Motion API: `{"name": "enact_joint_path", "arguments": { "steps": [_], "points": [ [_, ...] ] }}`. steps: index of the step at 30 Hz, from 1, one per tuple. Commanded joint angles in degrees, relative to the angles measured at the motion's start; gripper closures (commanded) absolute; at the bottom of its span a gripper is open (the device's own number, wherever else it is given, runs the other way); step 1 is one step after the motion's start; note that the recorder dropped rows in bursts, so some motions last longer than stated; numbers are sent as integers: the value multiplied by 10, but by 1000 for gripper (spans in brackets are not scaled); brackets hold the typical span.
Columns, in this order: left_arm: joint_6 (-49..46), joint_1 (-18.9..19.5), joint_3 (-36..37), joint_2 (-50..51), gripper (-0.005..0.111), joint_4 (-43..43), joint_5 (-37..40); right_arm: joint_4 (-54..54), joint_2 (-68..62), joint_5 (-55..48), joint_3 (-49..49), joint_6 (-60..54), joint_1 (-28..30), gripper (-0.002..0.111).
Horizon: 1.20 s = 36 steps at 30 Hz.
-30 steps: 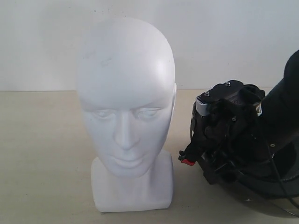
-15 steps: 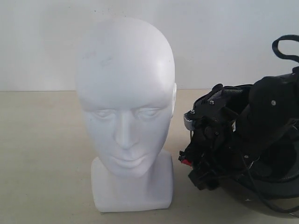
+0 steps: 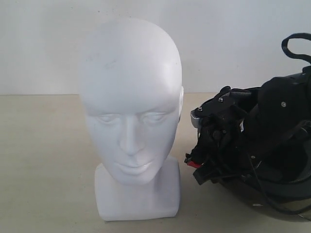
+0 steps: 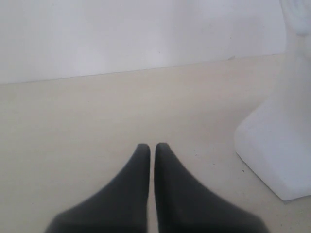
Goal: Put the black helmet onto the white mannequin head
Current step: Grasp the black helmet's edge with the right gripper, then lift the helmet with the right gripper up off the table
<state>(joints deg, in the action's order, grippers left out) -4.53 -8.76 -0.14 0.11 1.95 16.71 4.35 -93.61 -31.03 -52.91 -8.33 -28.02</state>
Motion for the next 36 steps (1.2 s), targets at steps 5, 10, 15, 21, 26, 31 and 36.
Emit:
{"name": "enact_joint_path", "arguments": {
  "steps": [5, 10, 15, 21, 26, 31, 36],
  "points": [
    [-2, -2, 1, -1, 102, 0, 0, -44, -2, -100, -66, 19, 1, 108],
    [-2, -2, 1, -1, 102, 0, 0, -108, -2, -146, -111, 93, 1, 108],
    [-2, -2, 1, -1, 102, 0, 0, -166, -2, -188, -146, 104, 1, 108],
    [-2, -2, 1, -1, 102, 0, 0, -224, 29, -202, -171, 129, 1, 108],
    [-2, -2, 1, -1, 102, 0, 0, -244, 94, -188, -180, 143, 1, 108],
    [-2, -2, 1, -1, 102, 0, 0, -244, 177, -132, -180, 175, 1, 108],
    [-2, -2, 1, -1, 102, 0, 0, -228, 269, -62, -180, 189, 1, 108]
  ]
}}
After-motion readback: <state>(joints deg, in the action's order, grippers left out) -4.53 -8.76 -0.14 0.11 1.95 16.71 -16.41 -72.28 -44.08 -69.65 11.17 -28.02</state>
